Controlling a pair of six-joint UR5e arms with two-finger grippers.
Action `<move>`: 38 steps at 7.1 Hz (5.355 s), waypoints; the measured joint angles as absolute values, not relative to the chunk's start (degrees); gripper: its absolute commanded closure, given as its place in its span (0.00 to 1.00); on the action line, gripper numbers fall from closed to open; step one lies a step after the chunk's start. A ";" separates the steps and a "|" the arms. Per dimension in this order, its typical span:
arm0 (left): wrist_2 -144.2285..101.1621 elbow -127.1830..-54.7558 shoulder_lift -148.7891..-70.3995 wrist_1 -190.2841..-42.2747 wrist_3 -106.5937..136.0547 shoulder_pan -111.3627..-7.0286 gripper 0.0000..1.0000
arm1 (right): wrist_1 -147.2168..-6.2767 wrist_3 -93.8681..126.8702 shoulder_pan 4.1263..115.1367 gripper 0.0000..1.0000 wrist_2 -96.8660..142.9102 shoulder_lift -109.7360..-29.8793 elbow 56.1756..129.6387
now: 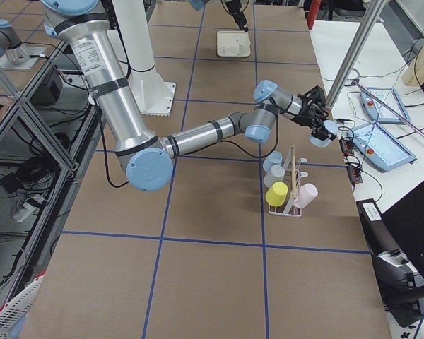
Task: Transfer IKEA cup to right arm and place on rack
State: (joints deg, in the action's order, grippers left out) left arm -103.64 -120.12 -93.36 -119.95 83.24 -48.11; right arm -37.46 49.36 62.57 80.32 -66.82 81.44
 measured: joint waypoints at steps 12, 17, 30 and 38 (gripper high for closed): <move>-112.31 -121.30 -88.82 -119.96 79.01 -54.76 0.00 | -22.80 42.35 62.13 1.00 82.27 -73.08 73.50; -112.32 -121.49 -88.67 -119.99 79.26 -54.76 0.00 | -19.98 42.35 60.37 0.73 81.94 -75.14 72.87; -114.54 -119.66 -85.09 -106.08 57.85 -55.51 0.00 | -19.18 73.94 67.82 0.00 109.15 -73.61 87.15; -114.96 -103.81 -96.19 -104.23 54.05 -55.29 0.03 | -19.22 97.80 54.63 0.00 105.51 -69.77 95.60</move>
State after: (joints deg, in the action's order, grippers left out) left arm -114.96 -103.81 -96.19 -104.23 54.05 -55.29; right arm -19.22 97.80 54.63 105.51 -69.77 95.60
